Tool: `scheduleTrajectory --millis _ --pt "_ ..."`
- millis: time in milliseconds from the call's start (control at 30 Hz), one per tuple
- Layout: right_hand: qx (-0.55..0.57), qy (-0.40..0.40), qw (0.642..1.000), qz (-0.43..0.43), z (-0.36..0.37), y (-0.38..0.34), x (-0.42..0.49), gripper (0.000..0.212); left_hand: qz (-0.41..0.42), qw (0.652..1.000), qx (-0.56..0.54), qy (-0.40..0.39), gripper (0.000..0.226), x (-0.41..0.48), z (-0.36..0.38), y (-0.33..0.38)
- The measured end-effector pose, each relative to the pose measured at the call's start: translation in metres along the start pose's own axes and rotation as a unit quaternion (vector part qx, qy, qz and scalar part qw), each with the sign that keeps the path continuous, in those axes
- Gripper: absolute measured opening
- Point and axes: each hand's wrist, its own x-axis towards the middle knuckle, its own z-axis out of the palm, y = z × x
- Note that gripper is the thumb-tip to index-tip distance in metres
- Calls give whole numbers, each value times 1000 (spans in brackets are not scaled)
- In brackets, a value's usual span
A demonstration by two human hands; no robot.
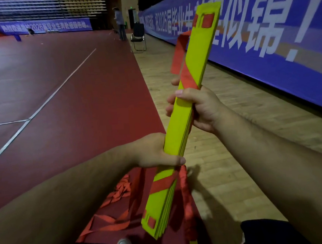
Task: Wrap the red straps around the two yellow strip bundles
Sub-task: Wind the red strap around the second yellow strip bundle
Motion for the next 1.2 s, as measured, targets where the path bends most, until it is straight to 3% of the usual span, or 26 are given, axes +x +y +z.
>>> scheduleTrajectory --millis 100,233,433,567,733,767,833,900,967,1067,1133,1200 --pt "-39 78 996 -2 4 8 5 9 -24 998 54 33 41 4 1 2" --pt "-188 163 967 -58 4 21 12 21 -75 980 169 68 55 9 5 -1" --pt "-233 138 959 -86 4 16 10 31 -31 999 -23 20 28 -6 4 -18" --pt "-220 137 963 -75 0 11 9 34 -47 996 -49 54 25 -10 10 -27" --pt "-288 220 928 -86 5 9 12 56 -65 990 -90 83 12 -6 18 -17" --pt "-289 226 926 -90 5 10 14 53 -73 990 -91 79 28 -5 18 -11" --pt "-286 215 930 -79 8 11 15 46 -86 992 8 86 58 -2 23 -2" --pt "-301 197 931 -64 8 11 14 44 -96 978 127 134 55 1 30 -1" --pt "-314 185 928 -81 7 12 12 51 -87 970 130 184 42 3 32 -6" --pt "-225 175 955 -85 4 11 11 66 -24 993 14 117 32 0 23 -20" --pt "-106 99 988 -45 1 8 5 45 19 999 -17 22 38 -6 18 -24" --pt "-11 2 1000 26 -5 7 -2 34 43 997 -39 -47 37 -9 20 -24"
